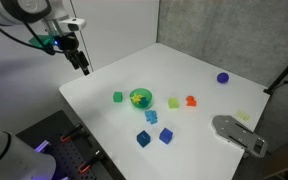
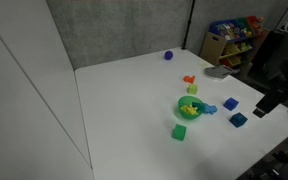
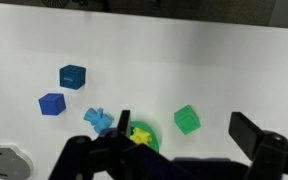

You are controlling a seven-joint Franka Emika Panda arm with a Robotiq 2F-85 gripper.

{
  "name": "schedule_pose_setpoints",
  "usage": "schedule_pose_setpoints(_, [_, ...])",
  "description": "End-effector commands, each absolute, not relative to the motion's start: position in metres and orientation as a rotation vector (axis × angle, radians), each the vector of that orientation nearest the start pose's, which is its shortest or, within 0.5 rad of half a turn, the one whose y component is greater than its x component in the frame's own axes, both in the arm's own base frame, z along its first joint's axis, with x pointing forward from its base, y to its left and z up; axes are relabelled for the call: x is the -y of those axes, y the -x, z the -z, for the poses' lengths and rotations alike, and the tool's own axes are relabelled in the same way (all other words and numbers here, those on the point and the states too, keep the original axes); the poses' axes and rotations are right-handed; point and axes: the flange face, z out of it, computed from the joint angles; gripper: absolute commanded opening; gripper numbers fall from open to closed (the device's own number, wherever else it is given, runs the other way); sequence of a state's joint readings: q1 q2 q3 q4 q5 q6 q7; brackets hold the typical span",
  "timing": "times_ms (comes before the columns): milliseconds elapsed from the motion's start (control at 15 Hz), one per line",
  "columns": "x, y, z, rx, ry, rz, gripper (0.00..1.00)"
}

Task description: Put the yellow spiky toy on the table

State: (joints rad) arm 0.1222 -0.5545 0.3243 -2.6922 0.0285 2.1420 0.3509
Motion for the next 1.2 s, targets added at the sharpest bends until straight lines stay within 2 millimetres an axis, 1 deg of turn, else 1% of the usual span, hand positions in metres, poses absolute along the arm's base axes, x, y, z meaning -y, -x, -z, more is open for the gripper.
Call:
schedule_pose_setpoints(0, [-0.158, -0.364, -0.391, 0.047, 3.239, 0.013, 1.0])
schedule_pose_setpoints(333, [-0.163, -0.417, -0.381, 0.026, 3.182, -0.044, 1.0])
schedule_pose_setpoints(533, [-0.163, -0.453, -0.368, 0.009, 3.152, -0.097, 1.0])
schedule_pose_setpoints(867, [-0.16, -0.513, -0.342, -0.065, 3.118, -0.115, 1.0])
schedule_pose_setpoints(1000, [-0.157, -0.537, -0.328, -0.108, 3.103, -0.082, 1.0])
schedule_pose_setpoints(1133, [-0.152, -0.557, -0.312, -0.143, 3.087, -0.051, 1.0])
